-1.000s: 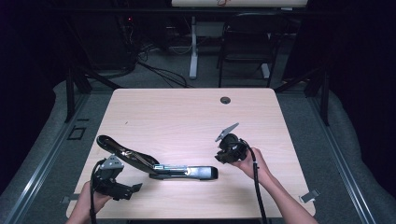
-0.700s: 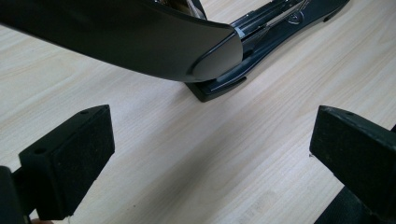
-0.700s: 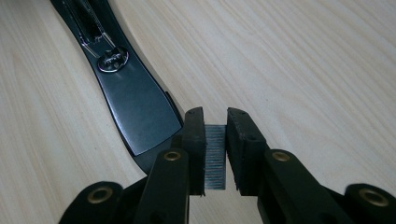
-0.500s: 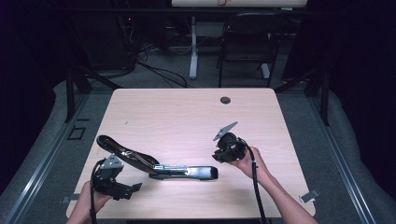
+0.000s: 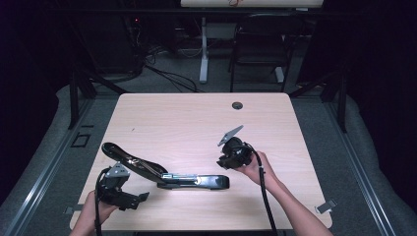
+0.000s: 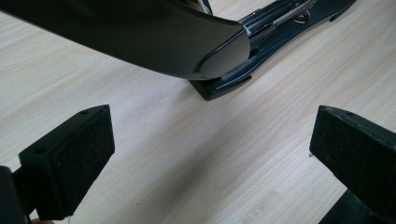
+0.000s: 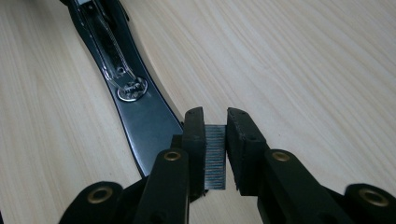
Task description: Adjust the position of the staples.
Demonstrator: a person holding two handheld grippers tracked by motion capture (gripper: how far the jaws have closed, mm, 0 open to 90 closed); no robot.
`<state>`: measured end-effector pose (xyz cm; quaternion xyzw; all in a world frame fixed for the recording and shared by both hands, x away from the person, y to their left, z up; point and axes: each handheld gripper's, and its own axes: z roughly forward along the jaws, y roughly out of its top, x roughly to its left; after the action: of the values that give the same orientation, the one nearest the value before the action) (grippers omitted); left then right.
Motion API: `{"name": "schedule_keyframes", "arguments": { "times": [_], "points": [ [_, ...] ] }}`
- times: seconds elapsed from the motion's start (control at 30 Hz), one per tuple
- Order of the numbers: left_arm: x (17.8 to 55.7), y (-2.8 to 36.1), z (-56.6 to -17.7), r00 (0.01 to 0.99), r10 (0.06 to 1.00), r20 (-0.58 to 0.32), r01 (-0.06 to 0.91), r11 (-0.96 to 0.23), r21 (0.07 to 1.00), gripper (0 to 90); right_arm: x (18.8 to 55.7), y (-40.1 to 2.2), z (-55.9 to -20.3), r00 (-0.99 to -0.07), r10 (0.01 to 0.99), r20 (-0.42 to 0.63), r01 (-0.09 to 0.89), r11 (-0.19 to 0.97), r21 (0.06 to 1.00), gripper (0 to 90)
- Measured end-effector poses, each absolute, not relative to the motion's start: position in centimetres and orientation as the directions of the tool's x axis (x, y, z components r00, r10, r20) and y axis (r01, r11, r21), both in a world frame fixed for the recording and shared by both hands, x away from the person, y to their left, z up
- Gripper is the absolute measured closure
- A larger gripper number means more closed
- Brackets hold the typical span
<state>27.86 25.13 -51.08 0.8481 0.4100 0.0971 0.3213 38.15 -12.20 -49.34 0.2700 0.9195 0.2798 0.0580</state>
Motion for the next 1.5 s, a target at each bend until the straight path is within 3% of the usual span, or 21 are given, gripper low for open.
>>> {"name": "schedule_keyframes", "arguments": {
  "times": [1.5],
  "points": [
    [28.0,25.4,-51.1,0.638,0.759,-0.127,0.654,-0.447,0.61,0.0,39.2,-5.4,-48.3,-0.936,0.347,0.065,0.313,0.731,0.606,78.3]
  ]
}}
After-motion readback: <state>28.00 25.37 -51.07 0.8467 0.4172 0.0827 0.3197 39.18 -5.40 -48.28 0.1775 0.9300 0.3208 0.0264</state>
